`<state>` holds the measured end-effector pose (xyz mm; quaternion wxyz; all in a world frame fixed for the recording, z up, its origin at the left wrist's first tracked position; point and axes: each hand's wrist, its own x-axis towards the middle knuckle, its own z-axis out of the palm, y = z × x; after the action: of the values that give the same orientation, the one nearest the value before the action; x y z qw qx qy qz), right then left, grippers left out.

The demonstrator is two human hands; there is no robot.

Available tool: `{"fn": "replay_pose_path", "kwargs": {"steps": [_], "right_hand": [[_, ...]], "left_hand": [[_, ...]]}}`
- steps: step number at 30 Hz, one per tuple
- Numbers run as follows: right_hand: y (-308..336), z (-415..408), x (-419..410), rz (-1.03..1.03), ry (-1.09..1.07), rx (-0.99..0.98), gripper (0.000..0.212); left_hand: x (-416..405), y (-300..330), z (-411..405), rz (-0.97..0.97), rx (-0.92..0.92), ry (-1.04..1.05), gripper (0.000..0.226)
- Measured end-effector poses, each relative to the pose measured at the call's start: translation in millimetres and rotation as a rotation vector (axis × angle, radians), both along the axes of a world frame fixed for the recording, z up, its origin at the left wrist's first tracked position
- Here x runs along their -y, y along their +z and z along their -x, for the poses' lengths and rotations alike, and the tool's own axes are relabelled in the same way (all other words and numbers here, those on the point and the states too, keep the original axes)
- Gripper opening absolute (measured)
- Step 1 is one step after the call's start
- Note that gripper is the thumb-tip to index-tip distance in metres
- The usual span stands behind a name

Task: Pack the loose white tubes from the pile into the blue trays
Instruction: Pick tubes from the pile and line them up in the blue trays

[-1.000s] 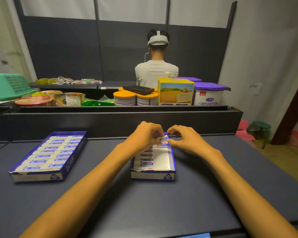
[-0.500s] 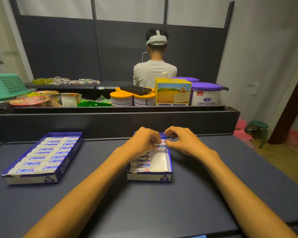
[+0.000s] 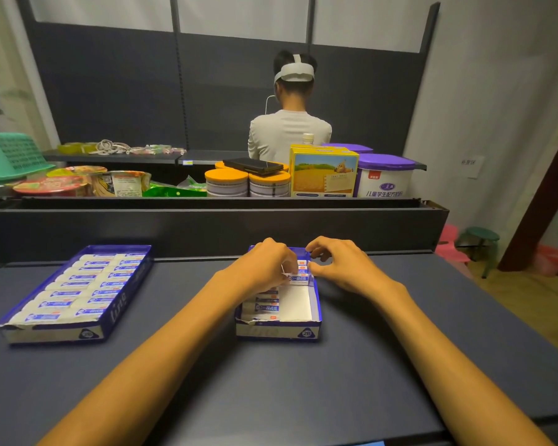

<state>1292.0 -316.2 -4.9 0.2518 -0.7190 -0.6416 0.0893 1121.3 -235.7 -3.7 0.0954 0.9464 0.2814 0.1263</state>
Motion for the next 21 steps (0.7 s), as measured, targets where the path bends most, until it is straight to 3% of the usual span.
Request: {"fn": "replay_pose_path", "kwargs": {"steps": [21], "right_hand": [[2.3,1.6,2.0,-0.002,0.012,0.006,0.039]], "left_hand": [[3.4,-3.6,-3.7,-0.082,0.041,0.048,0.022]]}}
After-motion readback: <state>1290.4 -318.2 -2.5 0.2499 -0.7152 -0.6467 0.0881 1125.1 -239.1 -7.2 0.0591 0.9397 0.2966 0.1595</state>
